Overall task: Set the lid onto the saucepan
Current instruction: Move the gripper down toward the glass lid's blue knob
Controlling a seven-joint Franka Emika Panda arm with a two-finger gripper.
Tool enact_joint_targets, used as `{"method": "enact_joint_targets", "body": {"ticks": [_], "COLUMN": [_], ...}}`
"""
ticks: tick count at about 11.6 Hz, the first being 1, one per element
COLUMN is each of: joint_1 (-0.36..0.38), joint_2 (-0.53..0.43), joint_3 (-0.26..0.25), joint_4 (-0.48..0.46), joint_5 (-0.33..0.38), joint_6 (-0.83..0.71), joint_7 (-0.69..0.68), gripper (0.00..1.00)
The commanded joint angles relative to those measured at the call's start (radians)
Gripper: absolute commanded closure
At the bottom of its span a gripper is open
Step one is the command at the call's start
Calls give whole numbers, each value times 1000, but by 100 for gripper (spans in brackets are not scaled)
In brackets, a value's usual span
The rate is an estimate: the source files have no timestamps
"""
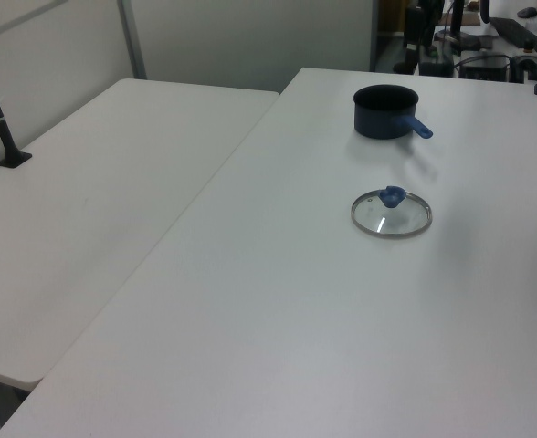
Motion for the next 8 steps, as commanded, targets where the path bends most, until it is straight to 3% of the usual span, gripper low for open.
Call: {"method": "enact_joint_targets", "body": {"ticks": [1,6,8], "joint_1": [13,13,13], "joint_2": [5,5,5], "joint_3": [-5,-4,-4], "joint_4": [20,20,10], "joint_5": [14,14,13], "joint_6": [-43,-58,-60], "joint_7": [-19,-21,-92], "gripper": [0,0,0]}}
